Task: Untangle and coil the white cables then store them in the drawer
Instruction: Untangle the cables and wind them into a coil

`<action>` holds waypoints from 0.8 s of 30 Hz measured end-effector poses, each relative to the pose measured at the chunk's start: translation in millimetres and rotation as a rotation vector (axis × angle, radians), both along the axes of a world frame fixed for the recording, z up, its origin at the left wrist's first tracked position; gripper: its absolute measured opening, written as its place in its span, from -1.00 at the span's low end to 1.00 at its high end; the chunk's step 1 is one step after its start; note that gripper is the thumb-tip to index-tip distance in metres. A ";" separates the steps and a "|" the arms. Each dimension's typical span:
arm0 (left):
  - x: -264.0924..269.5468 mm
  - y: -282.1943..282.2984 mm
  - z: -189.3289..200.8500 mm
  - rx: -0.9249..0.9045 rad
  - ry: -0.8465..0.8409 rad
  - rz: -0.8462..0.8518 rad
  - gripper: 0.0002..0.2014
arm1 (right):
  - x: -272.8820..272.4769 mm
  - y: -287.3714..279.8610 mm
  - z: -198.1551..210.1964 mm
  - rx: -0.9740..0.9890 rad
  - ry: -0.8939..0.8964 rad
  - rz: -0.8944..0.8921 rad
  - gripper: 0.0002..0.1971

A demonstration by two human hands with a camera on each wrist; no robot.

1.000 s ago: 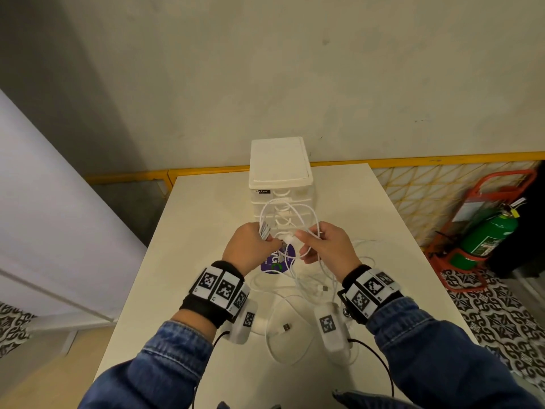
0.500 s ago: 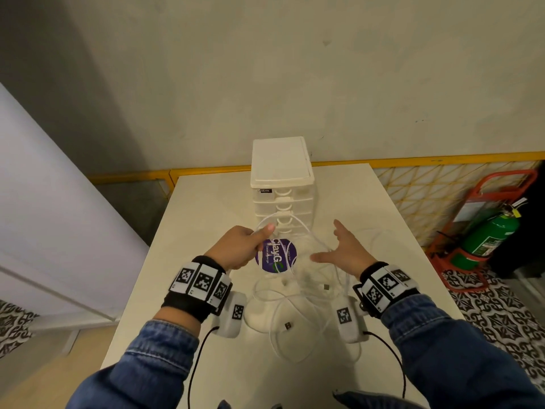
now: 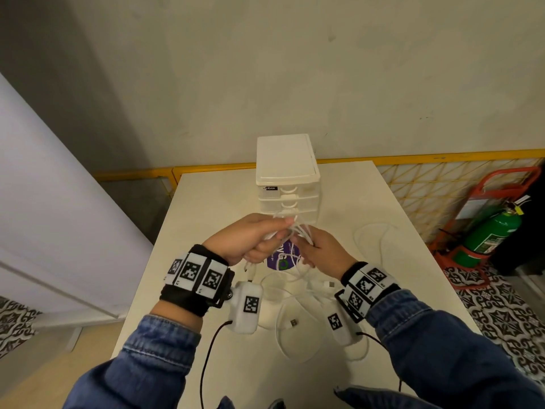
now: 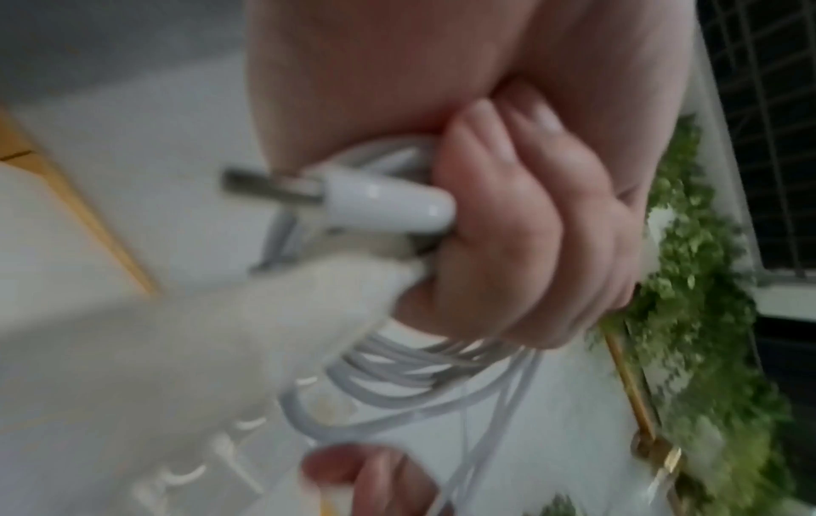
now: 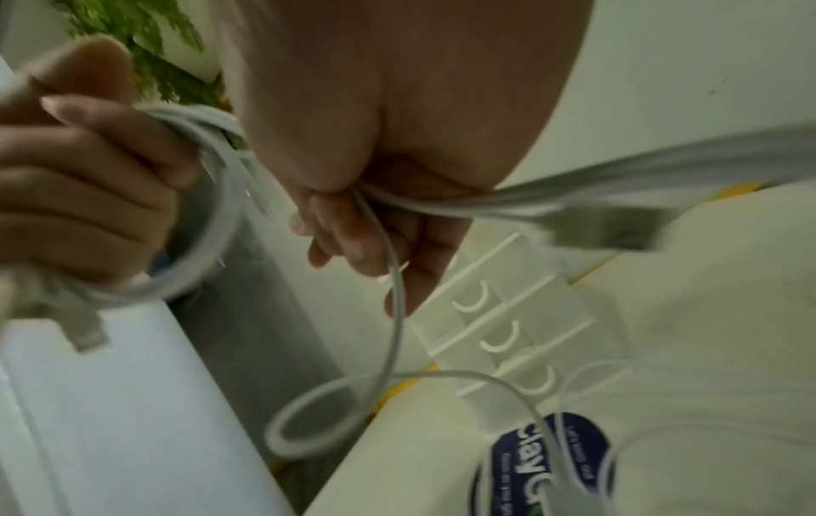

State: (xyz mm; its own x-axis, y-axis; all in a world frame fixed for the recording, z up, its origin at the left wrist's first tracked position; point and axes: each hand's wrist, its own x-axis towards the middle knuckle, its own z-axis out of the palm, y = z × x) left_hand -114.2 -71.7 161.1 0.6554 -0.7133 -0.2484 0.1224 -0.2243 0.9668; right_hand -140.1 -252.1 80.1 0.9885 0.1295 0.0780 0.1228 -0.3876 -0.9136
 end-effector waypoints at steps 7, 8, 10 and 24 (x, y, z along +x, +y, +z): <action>16.3 20.9 4.1 -0.548 0.386 0.035 -0.53 | -3.4 -19.9 -25.5 -0.024 0.051 -0.181 -0.82; 17.4 20.2 2.2 -0.638 0.438 0.045 -0.51 | -3.4 -14.5 -25.9 0.002 0.039 -0.192 -0.83; 23.4 22.3 -0.9 -0.875 0.591 0.024 -0.49 | -5.1 -1.9 -25.2 -0.015 -0.013 -0.184 -0.92; 33.0 44.0 12.2 -0.510 0.392 0.167 -0.56 | 1.1 31.8 2.0 -0.142 -0.226 -0.328 0.10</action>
